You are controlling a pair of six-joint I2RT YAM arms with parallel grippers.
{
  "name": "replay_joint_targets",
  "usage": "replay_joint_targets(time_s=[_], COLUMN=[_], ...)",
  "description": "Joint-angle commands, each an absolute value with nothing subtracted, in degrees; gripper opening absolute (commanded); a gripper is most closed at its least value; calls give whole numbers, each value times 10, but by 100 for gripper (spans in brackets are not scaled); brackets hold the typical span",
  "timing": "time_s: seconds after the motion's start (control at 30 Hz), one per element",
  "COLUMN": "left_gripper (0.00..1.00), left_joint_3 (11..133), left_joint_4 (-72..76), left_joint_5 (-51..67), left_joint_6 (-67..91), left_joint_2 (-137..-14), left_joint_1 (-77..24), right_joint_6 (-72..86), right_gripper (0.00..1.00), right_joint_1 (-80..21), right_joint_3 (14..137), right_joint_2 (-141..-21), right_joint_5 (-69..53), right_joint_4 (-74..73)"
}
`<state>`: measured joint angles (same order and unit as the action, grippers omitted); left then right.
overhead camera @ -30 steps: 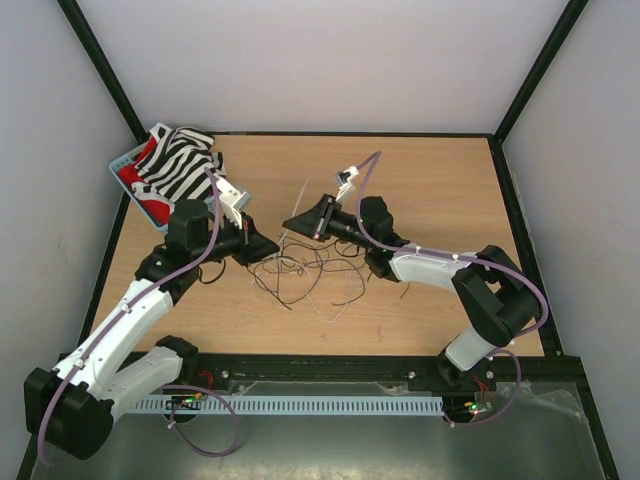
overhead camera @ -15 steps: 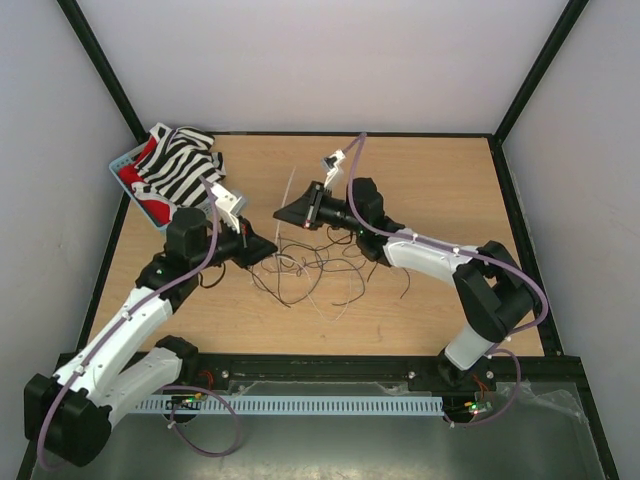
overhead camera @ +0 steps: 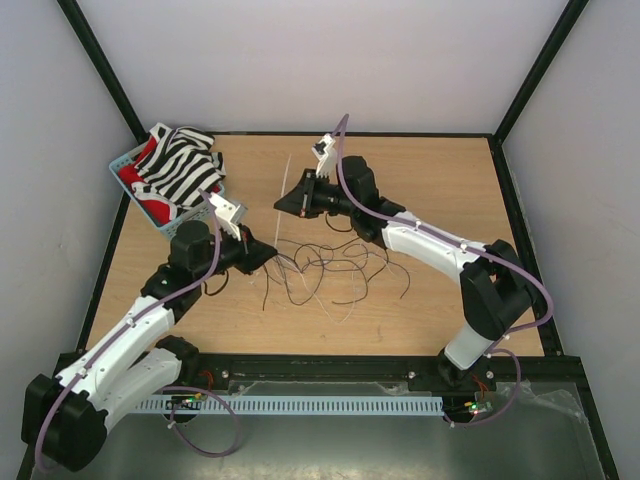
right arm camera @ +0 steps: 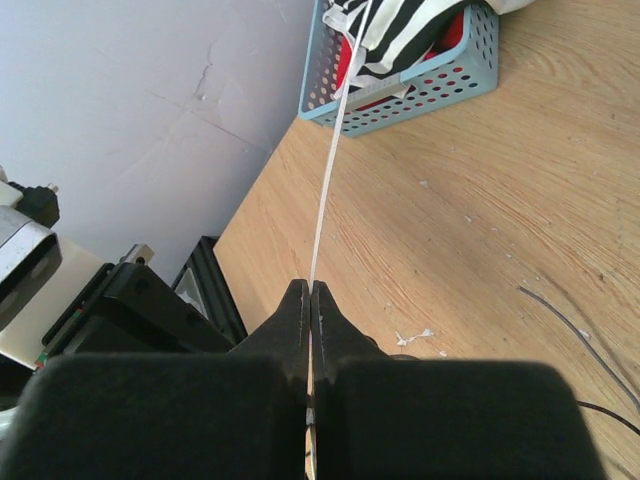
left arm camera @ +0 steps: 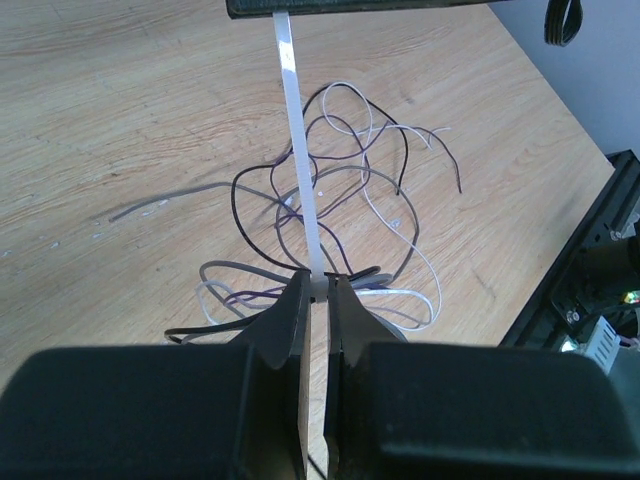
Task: Zip-tie the wires
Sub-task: Adjust the cable at the center of the board.
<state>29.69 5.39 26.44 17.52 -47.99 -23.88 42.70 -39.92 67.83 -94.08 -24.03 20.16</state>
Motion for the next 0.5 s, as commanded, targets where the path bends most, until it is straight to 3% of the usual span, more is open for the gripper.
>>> replay_joint_targets(time_s=[0.0,0.4,0.47], left_gripper=[0,0,5], left_joint_3=[266,324,339], left_joint_4=[2,3,3], left_joint_5=[262,214,217], left_joint_6=[182,169,162], left_joint_2=[-476,-503,-518], left_joint_1=[-260,-265,-265], right_joint_6=[402,473,479], right_gripper=[0,0,0], right_joint_1=[-383,-392,-397], right_joint_3=[735,662,651], right_joint_2=[-933,-938,-938], right_joint_5=[-187,-308,-320], right_joint_4=[239,286,294])
